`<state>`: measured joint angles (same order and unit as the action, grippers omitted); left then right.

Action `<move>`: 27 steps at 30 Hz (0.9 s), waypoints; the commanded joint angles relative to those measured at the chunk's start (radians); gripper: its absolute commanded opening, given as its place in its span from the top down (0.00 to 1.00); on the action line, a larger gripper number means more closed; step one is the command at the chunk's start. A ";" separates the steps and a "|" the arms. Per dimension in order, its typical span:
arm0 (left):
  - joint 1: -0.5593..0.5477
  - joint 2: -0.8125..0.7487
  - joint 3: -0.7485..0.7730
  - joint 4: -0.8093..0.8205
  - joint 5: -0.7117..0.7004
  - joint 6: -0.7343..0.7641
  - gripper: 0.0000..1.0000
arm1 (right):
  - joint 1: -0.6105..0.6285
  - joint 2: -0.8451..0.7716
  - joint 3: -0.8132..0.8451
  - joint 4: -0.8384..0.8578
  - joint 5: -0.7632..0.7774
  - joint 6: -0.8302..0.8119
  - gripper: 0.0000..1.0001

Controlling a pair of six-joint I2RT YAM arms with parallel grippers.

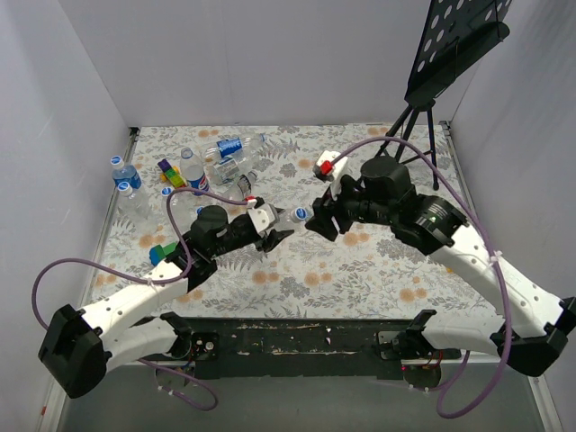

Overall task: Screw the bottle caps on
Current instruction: Screw the bottle cap onto the plastic bottle.

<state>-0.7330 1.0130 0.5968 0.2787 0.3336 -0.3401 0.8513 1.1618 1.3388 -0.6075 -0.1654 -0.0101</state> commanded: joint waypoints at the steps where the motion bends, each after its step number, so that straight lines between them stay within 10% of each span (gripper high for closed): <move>1: 0.064 0.027 0.073 -0.070 0.410 -0.103 0.84 | 0.002 -0.066 0.040 -0.060 -0.190 -0.397 0.35; 15: 0.083 0.059 0.103 -0.108 0.613 -0.093 0.83 | 0.002 0.021 0.091 -0.213 -0.425 -0.718 0.35; 27: 0.083 0.062 0.106 -0.113 0.630 -0.088 0.83 | 0.002 0.076 0.102 -0.256 -0.460 -0.737 0.56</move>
<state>-0.6559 1.0775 0.6651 0.1715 0.9340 -0.4351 0.8520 1.2266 1.3933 -0.8471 -0.5873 -0.7300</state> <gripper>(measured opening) 0.493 0.486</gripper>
